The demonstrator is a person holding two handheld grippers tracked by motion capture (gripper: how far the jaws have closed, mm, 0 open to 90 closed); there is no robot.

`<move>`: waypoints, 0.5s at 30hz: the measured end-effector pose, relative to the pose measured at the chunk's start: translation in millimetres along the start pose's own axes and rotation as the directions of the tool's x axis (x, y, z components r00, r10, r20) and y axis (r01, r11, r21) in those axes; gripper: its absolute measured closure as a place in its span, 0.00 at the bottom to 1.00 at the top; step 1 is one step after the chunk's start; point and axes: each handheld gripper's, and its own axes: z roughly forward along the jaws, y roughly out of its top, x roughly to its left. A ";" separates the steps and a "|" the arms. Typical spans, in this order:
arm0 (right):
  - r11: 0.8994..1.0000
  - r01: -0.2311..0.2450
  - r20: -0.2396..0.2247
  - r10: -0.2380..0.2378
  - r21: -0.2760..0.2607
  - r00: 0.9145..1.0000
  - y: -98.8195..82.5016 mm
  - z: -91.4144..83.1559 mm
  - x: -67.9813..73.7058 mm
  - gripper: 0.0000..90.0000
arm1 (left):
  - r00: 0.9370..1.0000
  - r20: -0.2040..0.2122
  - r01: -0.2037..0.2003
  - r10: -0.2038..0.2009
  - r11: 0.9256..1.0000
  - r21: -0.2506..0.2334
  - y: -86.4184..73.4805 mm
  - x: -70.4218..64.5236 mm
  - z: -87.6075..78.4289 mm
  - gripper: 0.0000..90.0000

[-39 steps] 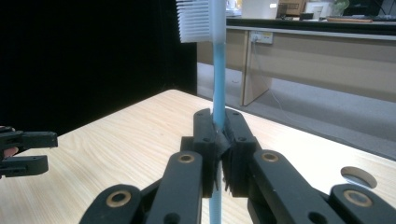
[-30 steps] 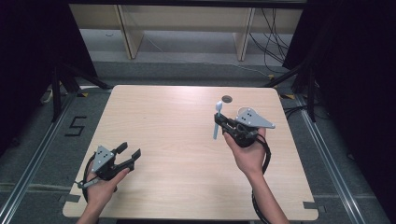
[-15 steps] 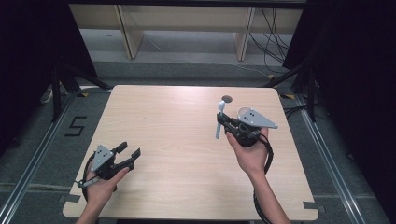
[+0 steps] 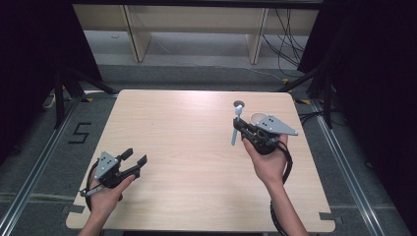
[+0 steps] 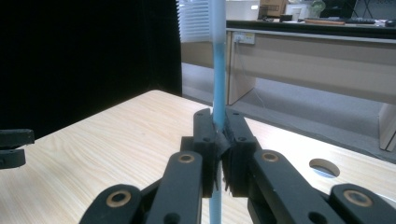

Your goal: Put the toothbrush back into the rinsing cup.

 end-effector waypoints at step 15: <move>1.000 -0.015 0.013 0.015 0.011 1.000 -0.3 -4.5 -3.2 0.95 | 1.000 -0.010 0.007 -0.007 1.000 0.002 -0.9 3.4 -2.2 0.41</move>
